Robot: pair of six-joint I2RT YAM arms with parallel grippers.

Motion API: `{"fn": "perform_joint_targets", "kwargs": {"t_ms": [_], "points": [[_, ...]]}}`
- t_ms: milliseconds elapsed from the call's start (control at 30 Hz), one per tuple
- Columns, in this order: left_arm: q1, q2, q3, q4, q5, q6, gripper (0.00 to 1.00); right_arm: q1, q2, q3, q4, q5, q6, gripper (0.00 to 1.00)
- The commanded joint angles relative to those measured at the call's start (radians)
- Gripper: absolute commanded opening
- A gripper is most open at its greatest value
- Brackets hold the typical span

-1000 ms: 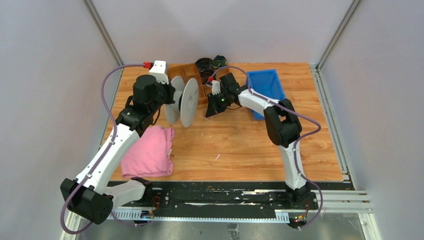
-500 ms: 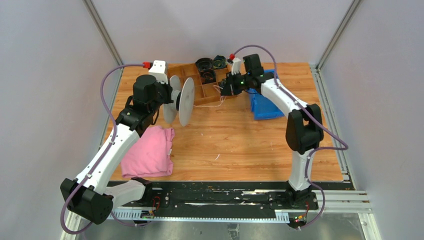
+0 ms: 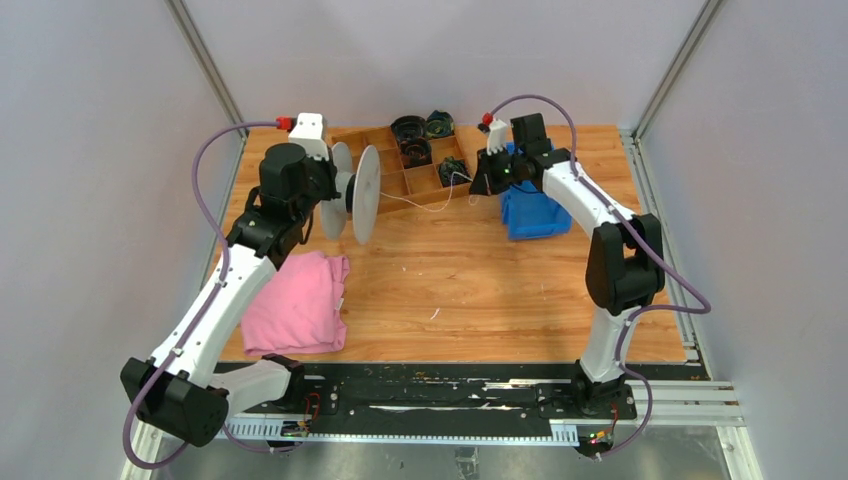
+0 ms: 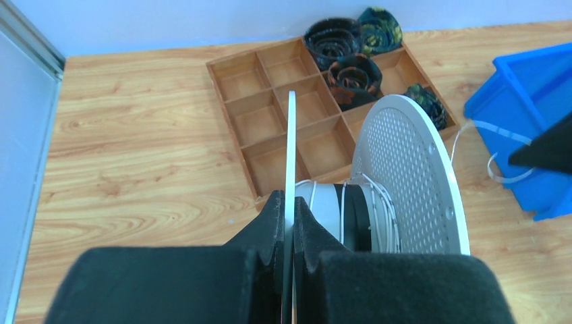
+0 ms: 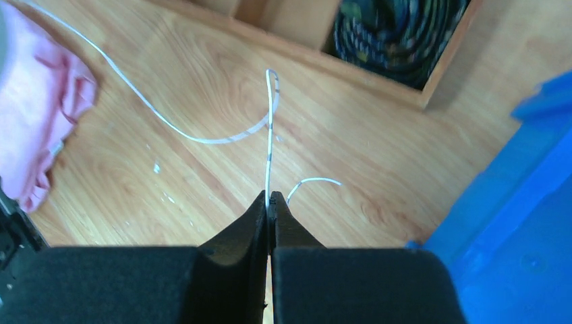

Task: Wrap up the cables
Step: Wrap the cable around the cable reel.

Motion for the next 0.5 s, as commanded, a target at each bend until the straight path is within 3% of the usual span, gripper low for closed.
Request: {"fn": "perform_joint_targets", "kwargs": {"t_ms": [0, 233, 467], "points": [[0.016, 0.002, 0.091, 0.074, -0.045, -0.024, 0.0, -0.01, -0.02, -0.103, -0.043, 0.002, -0.1, 0.01], [0.072, 0.036, 0.143, 0.097, -0.121, -0.051, 0.0, 0.055, -0.083, -0.287, -0.097, -0.132, -0.224, 0.01], [0.114, 0.061, 0.151, 0.094, -0.126, -0.128, 0.0, 0.261, -0.151, -0.369, -0.158, -0.17, -0.322, 0.01]]}}
